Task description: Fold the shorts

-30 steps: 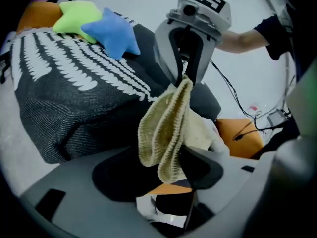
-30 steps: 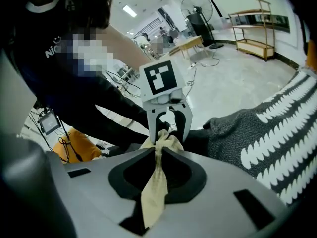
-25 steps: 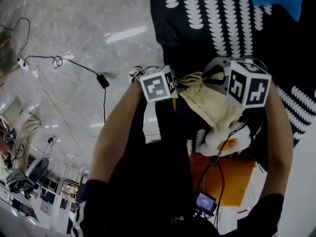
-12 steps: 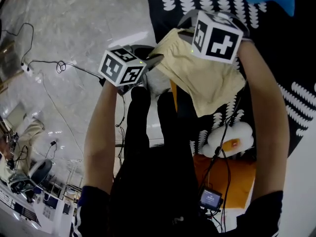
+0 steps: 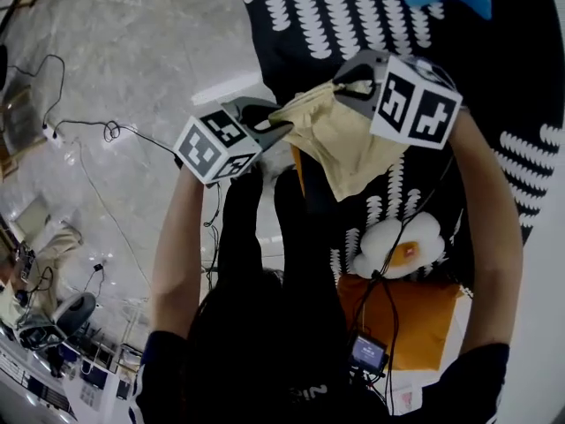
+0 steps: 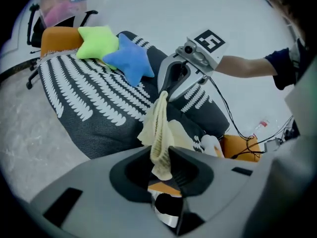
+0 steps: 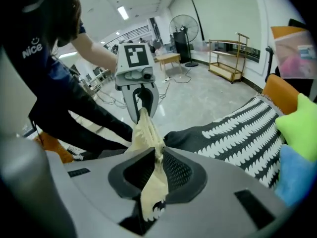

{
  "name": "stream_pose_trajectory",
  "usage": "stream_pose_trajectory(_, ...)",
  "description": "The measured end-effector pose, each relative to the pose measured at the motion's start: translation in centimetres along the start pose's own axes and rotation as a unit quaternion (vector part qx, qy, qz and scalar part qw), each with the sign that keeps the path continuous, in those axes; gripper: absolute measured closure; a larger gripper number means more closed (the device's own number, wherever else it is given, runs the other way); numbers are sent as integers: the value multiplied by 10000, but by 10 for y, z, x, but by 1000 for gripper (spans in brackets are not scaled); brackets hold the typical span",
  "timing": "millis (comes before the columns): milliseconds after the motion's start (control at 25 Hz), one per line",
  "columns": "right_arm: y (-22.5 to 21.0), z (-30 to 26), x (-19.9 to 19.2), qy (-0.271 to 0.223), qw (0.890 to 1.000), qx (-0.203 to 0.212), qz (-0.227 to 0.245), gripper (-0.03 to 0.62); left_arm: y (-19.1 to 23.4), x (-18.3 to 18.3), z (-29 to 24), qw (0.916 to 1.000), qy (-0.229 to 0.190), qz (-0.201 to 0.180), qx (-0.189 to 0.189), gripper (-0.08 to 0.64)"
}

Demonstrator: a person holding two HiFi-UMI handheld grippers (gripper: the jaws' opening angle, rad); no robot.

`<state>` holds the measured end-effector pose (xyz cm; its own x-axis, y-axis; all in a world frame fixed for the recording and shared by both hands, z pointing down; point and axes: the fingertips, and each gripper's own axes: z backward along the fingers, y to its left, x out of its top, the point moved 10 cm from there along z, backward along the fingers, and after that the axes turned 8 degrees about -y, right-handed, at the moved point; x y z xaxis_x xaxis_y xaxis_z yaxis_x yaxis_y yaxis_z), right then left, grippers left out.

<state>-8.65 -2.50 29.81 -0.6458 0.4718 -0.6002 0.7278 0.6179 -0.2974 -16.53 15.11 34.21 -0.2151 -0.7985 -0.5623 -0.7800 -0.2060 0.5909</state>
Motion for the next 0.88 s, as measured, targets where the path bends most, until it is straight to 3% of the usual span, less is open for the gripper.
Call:
stream_pose_trajectory(240, 59, 21, -38, 799, 9951, 273, 522, 531, -66, 1, -41, 9947, 389, -844, -450, 472)
stream_pose_trajectory(400, 88, 32, -89, 1102, 9922, 388, 425, 531, -109, -1, -92, 9930, 543, -843, -621, 472)
stream_pose_trajectory(520, 110, 34, -120, 1316, 9897, 407, 377, 531, -131, -5, -120, 9932, 587, -876, -487, 472)
stream_pose_trajectory(680, 144, 5, -165, 1509, 9875, 273, 372, 531, -155, -40, -158, 9898, 831, -1127, -242, 472)
stream_pose_trajectory(800, 155, -9, -190, 1640, 9846, 24, 612, 530, -166, -56, -185, 9847, 1013, -1421, -5, 472)
stream_pose_trajectory(880, 163, -14, -203, 1740, 9808, -154, 865, 528, -172, -61, -198, 9848, 1130, -1318, 12, 462)
